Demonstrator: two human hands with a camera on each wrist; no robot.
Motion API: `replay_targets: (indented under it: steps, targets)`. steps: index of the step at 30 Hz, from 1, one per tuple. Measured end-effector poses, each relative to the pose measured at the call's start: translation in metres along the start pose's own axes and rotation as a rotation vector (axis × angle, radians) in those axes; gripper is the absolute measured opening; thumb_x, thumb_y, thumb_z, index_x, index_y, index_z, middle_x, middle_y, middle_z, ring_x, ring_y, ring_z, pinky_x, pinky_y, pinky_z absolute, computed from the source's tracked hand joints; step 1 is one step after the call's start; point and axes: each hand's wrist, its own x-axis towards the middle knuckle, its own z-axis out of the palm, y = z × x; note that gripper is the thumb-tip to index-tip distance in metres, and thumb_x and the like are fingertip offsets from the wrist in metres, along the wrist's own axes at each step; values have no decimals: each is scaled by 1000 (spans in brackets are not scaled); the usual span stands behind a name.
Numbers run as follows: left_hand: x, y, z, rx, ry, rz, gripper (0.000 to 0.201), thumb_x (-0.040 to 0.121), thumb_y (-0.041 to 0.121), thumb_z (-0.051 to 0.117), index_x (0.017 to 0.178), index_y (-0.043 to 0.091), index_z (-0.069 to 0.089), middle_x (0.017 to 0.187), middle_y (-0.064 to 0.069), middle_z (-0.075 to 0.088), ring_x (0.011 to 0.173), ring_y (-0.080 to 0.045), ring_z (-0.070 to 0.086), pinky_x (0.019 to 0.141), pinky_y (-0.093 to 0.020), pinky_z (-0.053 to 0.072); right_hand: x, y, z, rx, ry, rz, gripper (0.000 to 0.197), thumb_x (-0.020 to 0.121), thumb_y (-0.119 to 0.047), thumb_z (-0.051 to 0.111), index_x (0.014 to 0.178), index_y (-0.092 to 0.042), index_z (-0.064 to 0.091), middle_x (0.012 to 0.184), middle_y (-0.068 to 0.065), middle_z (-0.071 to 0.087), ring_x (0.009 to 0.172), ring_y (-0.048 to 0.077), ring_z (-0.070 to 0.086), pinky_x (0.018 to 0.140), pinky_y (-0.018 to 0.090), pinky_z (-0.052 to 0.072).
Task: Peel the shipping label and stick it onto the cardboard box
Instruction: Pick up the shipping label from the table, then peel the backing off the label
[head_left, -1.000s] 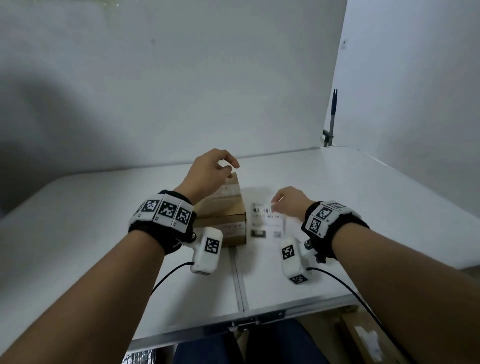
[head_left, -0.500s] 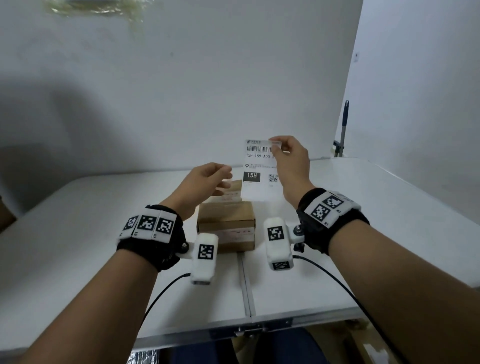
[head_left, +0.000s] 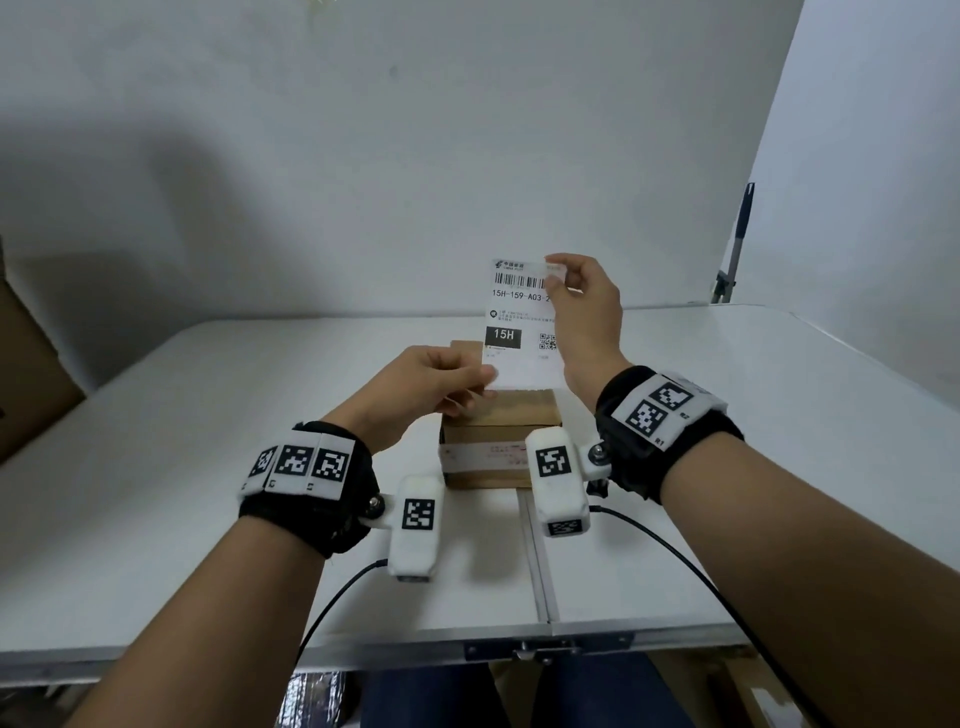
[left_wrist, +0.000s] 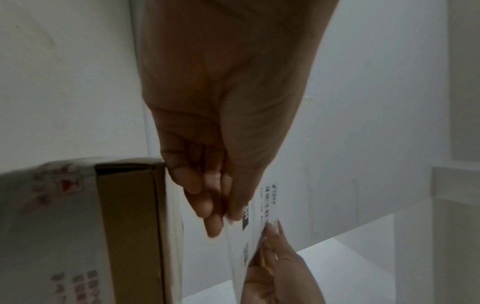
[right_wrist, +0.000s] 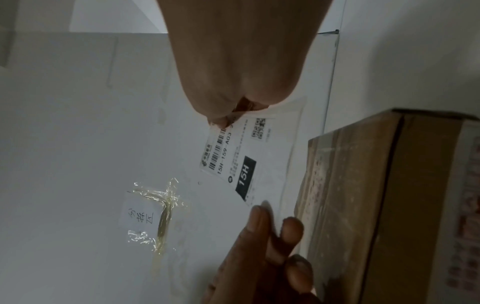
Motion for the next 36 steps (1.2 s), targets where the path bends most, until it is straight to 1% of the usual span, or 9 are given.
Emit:
replay_targets:
  steps: [3,5,8,12,14,20,24,26,36]
  targets:
    - [3,-1,-2,-138,63,-34,11,87,21,67,86,11,70,82,-4,71,56,-6,56,54,-13,48,-3,2,5,-201,-87,-110,45,89,-3,57,128,-22,48,134,1,44,121,16,50,92,28,50]
    - [7,-1,-3,-214,113,-64,14,86,20,67,91,8,69,79,-4,71,55,-5,55,53,-12,48,-9,-1,9,-363,-109,-271,43,84,-3,59,122,-21,53,133,1,43,124,16,44,105,35,41]
    - [13,-2,-1,-285,154,-82,15,87,18,66,92,4,67,74,-3,67,53,-4,54,52,-11,49,-22,-6,14,-438,-324,-330,18,85,-7,61,102,-14,67,115,3,61,109,16,57,95,26,45]
    - [16,-4,2,-359,195,-79,15,91,13,60,79,5,67,62,0,63,52,-5,56,54,-11,51,-33,0,12,-502,-565,-237,17,88,-19,62,103,-15,71,112,1,68,109,11,59,87,16,41]
    - [17,-6,1,-421,207,-78,14,91,8,59,81,4,68,61,0,60,55,-5,58,56,-11,52,-34,4,9,-521,-565,-222,21,87,-24,63,107,-19,70,114,-2,68,111,10,58,90,17,39]
    - [16,-6,-1,-477,131,-103,23,90,-1,56,110,-5,66,77,-6,69,62,-7,65,61,-11,55,-34,11,4,-539,-547,-207,27,85,-21,65,112,-21,66,111,-3,70,100,8,57,74,2,34]
    - [16,-3,3,-469,157,-93,22,91,17,60,103,1,71,79,-5,69,65,-9,64,61,-13,55,-33,15,6,-525,-533,-190,30,91,-14,59,118,-20,69,116,-1,71,105,14,62,75,2,37]
    - [16,-2,5,-452,162,-84,22,90,24,63,95,6,73,82,-5,72,65,-9,63,62,-14,54,-34,15,6,-541,-537,-207,32,94,-10,53,120,-18,69,119,1,70,107,16,62,81,11,41]
    - [15,-6,9,-393,245,-43,22,89,11,63,106,-2,67,84,-5,71,57,-4,61,55,-11,51,-35,22,13,-533,-485,-192,37,92,-1,53,121,-17,68,124,2,62,105,13,57,85,9,39]
